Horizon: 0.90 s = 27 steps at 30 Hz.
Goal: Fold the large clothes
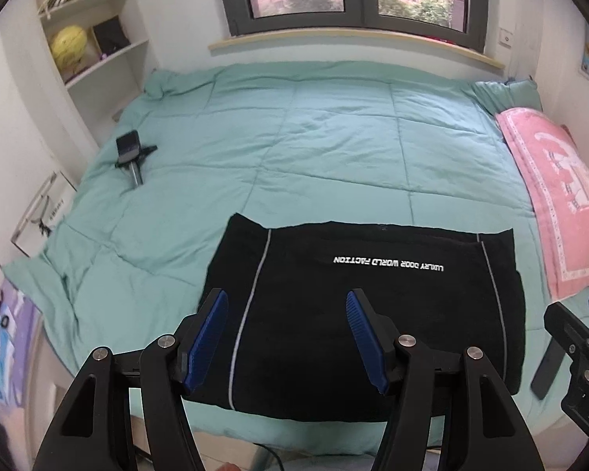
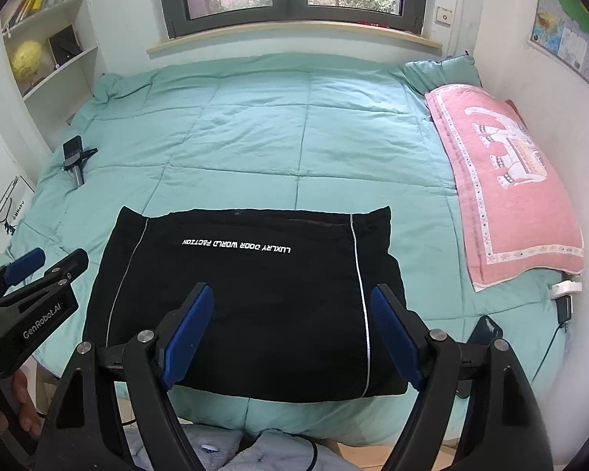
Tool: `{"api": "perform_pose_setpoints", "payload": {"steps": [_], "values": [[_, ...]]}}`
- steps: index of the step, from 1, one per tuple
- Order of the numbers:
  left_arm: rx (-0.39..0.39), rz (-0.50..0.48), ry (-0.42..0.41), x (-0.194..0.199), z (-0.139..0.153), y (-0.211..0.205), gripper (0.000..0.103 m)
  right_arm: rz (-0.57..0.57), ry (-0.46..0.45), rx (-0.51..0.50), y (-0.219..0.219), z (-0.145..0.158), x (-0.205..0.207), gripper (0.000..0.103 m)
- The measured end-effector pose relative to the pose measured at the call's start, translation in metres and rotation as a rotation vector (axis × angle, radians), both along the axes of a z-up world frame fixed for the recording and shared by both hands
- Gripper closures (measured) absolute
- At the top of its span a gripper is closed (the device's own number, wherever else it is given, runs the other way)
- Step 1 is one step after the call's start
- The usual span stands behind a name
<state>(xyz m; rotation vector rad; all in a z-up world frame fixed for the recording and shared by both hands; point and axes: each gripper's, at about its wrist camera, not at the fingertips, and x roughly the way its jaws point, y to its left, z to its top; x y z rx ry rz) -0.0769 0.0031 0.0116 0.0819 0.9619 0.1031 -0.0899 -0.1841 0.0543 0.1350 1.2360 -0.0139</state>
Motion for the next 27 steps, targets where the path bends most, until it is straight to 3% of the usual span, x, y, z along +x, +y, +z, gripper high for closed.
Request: {"api": "perform_pose_setpoints", "payload": {"steps": [11, 15, 27], "values": [[-0.068, -0.016, 0.021, 0.008, -0.005, -0.004, 0.039, 0.001, 0.007, 0.007, -0.008, -0.004, 0.001, 0.019], [-0.022, 0.004, 0.052, 0.011, -0.014, -0.008, 0.039, -0.018, -0.011, 0.039, -0.014, -0.003, -0.001, 0.019], [-0.038, -0.020, 0.064, 0.012, -0.017, -0.011, 0.039, -0.082, 0.002, 0.089, -0.029, -0.010, 0.000, 0.019]]}}
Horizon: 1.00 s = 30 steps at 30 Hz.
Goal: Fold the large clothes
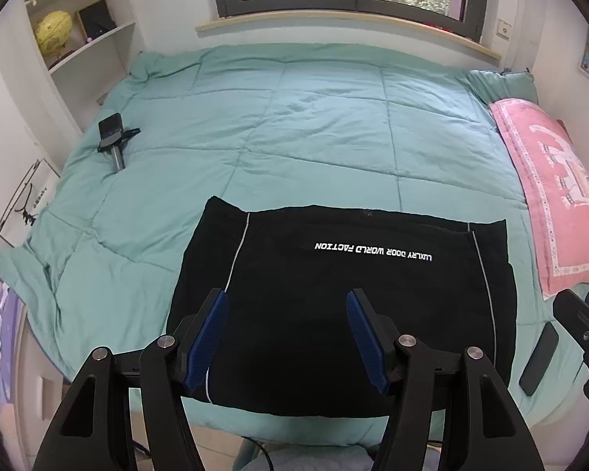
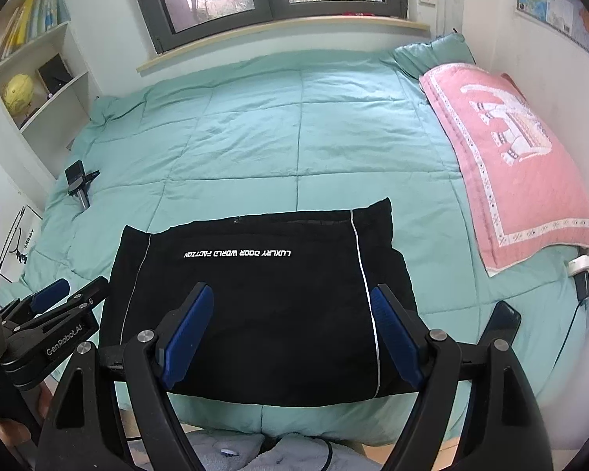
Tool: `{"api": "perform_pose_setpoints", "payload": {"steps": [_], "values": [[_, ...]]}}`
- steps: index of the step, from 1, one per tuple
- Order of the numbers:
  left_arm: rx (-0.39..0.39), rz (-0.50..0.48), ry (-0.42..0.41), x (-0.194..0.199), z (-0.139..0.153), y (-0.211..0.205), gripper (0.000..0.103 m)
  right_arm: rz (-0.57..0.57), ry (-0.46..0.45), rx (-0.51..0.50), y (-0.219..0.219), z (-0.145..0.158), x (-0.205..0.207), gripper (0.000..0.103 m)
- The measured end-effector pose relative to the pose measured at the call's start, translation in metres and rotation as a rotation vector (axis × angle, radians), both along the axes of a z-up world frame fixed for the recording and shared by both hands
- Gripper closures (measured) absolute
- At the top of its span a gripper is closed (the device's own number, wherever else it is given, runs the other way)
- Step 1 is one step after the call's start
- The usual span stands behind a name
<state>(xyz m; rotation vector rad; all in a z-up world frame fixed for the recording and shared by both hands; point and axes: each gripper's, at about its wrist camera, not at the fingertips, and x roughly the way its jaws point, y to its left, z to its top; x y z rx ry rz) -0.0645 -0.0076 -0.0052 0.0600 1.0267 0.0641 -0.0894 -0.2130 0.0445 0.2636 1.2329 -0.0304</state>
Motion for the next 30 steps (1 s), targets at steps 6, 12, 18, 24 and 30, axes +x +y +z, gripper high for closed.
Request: {"api": "perform_pose_setpoints", "payload": {"steps": [6, 12, 18, 24, 30], "values": [[-0.022, -0.007, 0.020, 0.004, -0.003, 0.002, 0.039, -0.008, 0.000, 0.008, -0.002, -0.002, 0.003, 0.019], [-0.034, -0.009, 0.038, 0.008, -0.007, 0.001, 0.039, -0.009, 0.006, 0.013, -0.002, -0.005, 0.005, 0.019], [-0.030, -0.022, 0.038, 0.011, -0.008, -0.002, 0.039, -0.018, 0.023, 0.026, -0.005, -0.011, 0.006, 0.019], [-0.029, -0.028, 0.044, 0.016, -0.008, -0.004, 0.039, -0.024, 0.033, 0.035, -0.007, -0.015, 0.008, 0.019], [-0.031, -0.051, 0.012, 0.016, -0.007, -0.005, 0.039, -0.027, 0.053, 0.061, -0.009, -0.023, 0.012, 0.019]]}}
